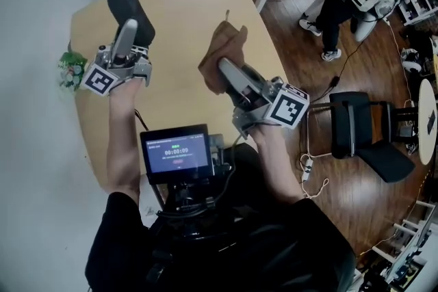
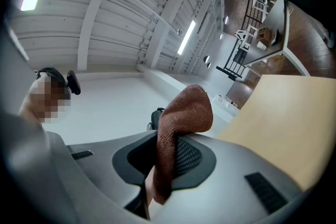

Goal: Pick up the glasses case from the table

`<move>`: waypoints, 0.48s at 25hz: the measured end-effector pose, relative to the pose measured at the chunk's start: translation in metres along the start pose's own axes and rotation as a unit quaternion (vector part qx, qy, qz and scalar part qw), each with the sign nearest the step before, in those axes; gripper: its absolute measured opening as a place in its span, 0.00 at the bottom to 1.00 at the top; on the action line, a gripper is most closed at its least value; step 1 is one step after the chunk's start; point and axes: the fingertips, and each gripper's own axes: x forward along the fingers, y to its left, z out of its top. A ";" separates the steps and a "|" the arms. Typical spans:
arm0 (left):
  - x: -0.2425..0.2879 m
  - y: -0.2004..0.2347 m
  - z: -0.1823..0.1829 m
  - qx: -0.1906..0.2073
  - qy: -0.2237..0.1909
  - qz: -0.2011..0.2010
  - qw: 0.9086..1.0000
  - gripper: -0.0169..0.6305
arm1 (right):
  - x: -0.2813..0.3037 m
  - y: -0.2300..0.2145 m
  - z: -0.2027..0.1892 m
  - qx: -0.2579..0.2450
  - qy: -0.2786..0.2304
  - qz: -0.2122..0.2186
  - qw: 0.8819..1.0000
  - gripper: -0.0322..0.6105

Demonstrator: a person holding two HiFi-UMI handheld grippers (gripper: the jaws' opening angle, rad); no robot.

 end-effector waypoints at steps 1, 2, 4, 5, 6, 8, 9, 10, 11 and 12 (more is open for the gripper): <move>0.003 -0.008 0.007 -0.014 -0.020 -0.019 1.000 0.59 | 0.001 0.003 0.001 0.001 -0.002 0.006 1.000 0.14; 0.005 -0.016 0.014 -0.028 -0.040 -0.037 0.998 0.59 | 0.001 0.006 0.003 0.002 -0.003 0.010 1.000 0.14; 0.007 -0.027 0.026 -0.053 -0.075 -0.068 0.993 0.59 | 0.001 0.010 0.006 0.000 -0.005 0.015 1.000 0.14; 0.008 -0.032 0.030 -0.063 -0.089 -0.080 0.991 0.59 | 0.002 0.012 0.007 -0.001 -0.006 0.017 1.000 0.14; 0.009 -0.037 0.034 -0.071 -0.100 -0.092 0.988 0.59 | 0.002 0.014 0.009 -0.003 -0.007 0.019 1.000 0.14; 0.010 -0.047 0.041 -0.083 -0.119 -0.118 0.982 0.59 | 0.003 0.018 0.010 -0.005 -0.010 0.024 1.000 0.14; 0.010 -0.052 0.044 -0.089 -0.129 -0.132 0.979 0.59 | 0.003 0.020 0.011 -0.006 -0.012 0.026 1.000 0.14; 0.010 -0.057 0.047 -0.094 -0.139 -0.147 0.975 0.59 | 0.002 0.022 0.012 -0.007 -0.014 0.029 0.999 0.14; 0.009 -0.062 0.050 -0.101 -0.148 -0.162 0.970 0.59 | 0.001 0.024 0.012 -0.008 -0.017 0.031 0.999 0.14; 0.008 -0.067 0.052 -0.107 -0.158 -0.177 0.966 0.59 | -0.001 0.025 0.012 -0.008 -0.021 0.033 0.999 0.14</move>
